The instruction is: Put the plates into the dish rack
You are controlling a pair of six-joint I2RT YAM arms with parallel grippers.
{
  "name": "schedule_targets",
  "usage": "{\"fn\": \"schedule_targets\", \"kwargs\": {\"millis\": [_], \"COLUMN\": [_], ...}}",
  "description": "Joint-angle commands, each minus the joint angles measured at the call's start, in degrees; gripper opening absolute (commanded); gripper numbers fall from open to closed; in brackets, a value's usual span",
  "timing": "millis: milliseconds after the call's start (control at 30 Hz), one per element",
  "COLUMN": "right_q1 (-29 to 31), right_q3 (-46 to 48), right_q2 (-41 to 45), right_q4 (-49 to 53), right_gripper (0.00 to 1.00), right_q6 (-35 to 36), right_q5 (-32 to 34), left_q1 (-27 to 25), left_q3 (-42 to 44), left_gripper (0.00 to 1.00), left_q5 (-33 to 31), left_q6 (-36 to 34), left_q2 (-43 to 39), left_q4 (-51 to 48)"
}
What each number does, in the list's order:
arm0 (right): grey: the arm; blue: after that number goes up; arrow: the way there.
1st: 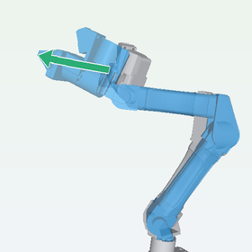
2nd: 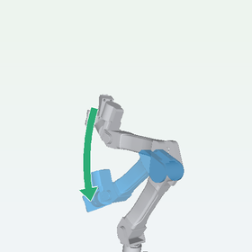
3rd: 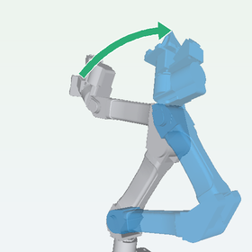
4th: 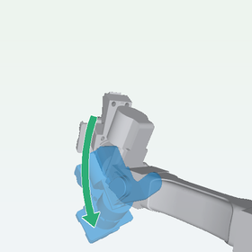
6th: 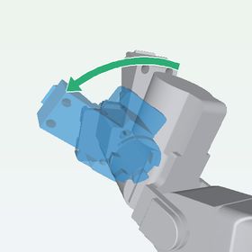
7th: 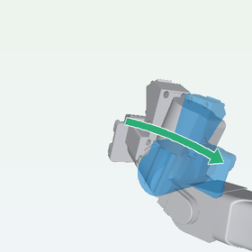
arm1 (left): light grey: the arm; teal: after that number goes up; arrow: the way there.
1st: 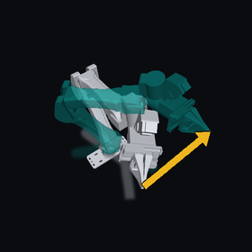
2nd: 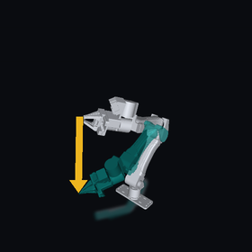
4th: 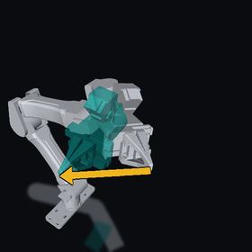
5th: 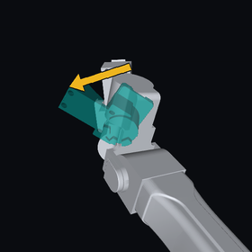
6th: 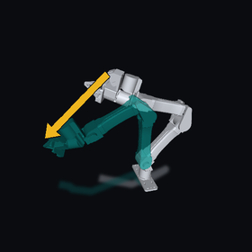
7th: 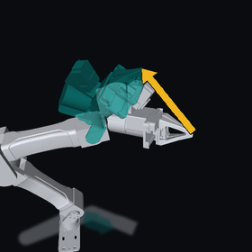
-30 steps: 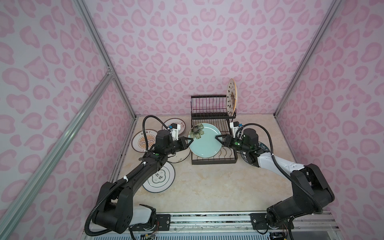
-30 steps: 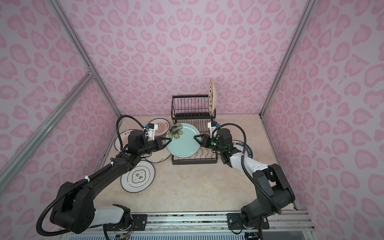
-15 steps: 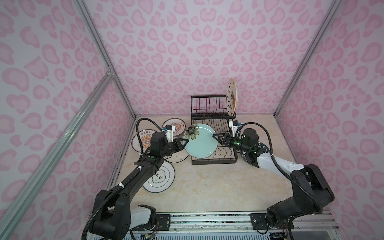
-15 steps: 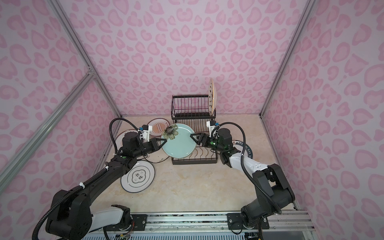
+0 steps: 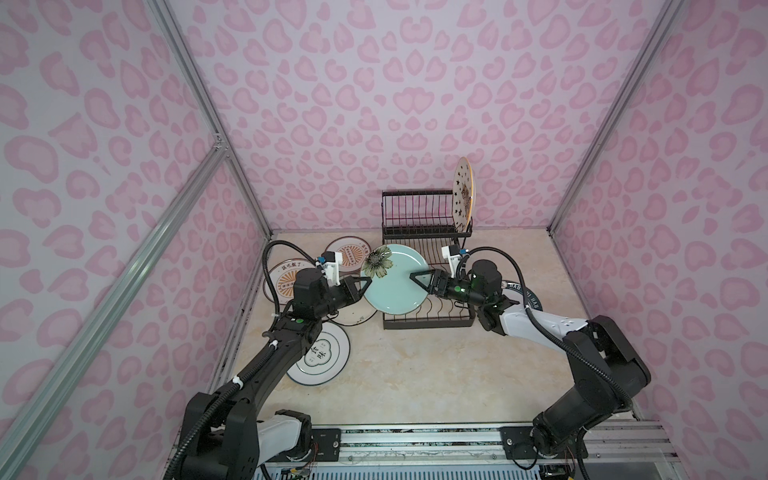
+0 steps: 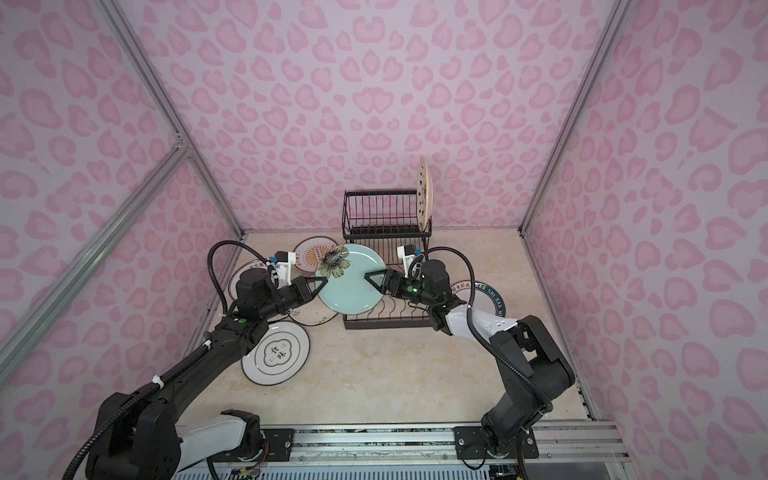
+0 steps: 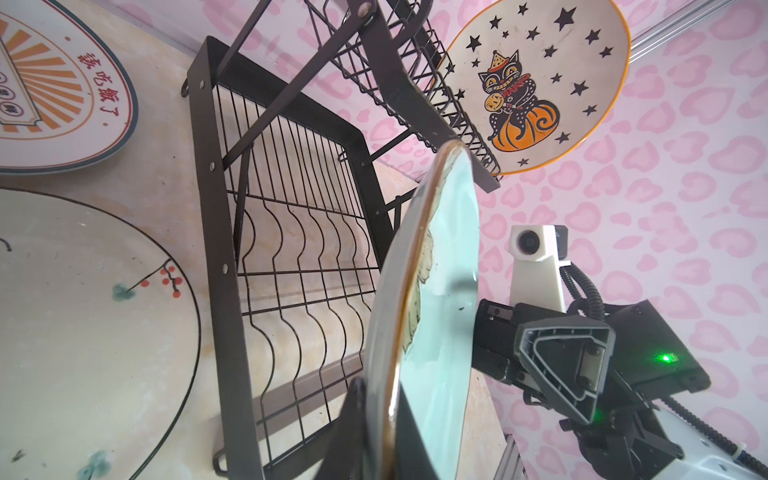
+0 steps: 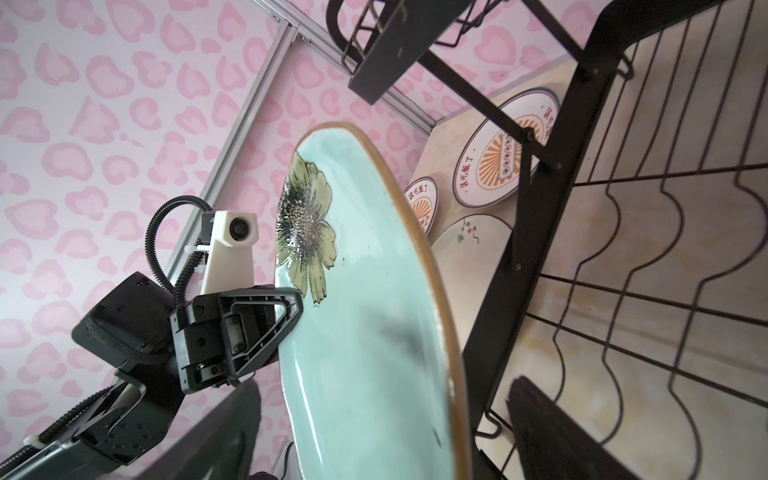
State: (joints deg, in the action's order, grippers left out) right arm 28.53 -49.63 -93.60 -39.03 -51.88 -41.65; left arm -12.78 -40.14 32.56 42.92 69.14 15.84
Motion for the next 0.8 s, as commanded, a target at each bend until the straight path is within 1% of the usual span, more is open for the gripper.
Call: {"fn": "schedule_targets", "kwargs": {"millis": [0, 100, 233, 333, 367, 467, 500, 600, 767], "right_q1": [1.16, 1.78, 2.06, 2.1, 2.1, 2.07, 2.06, 2.09, 2.07], "right_q3": [-0.89, -1.44, -1.47, -1.61, -1.63, -1.86, -1.97, -2.21, -2.9], "right_q2": [-1.31, -2.45, -2.82, -2.78, -2.8, -2.71, -2.67, -2.64, -2.8], "right_q4": [-4.6, -5.94, -7.62, -7.33, -7.17, -6.89, -6.82, -6.6, -6.44], "right_gripper": [0.88, 0.84, 0.72, 0.58, 0.51, 0.35, 0.32, 0.29, 0.15], "right_q6": [-1.51, -2.36, -3.38, -3.32, -3.23, -3.14, -3.08, -3.05, -2.98], "right_q5": [-1.32, -1.67, -1.94, -1.98, -1.99, -2.21, -2.17, -2.36, -3.0], "left_q1": [0.09, 0.38, 0.51, 0.82, 0.91, 0.92, 0.96, 1.08, 1.06], "left_q3": [0.06, 0.51, 1.17, 1.43, 1.47, 1.5, 1.43, 1.15, 0.68], "left_gripper": [0.03, 0.03, 0.03, 0.03, 0.03, 0.03, 0.03, 0.03, 0.03], "left_q5": [1.21, 1.57, 1.17, 1.02, 1.05, 1.07, 1.08, 1.31, 1.32], "left_q6": [0.39, 0.37, 0.19, 0.05, 0.06, -0.1, -0.12, -0.27, -0.72], "left_q2": [-0.77, -0.09, -0.28, -0.24, -0.16, -0.04, 0.07, 0.3, 0.46], "left_q4": [8.23, 8.17, 8.63, 8.55, 8.46, 8.42, 8.34, 8.23, 6.95]}}
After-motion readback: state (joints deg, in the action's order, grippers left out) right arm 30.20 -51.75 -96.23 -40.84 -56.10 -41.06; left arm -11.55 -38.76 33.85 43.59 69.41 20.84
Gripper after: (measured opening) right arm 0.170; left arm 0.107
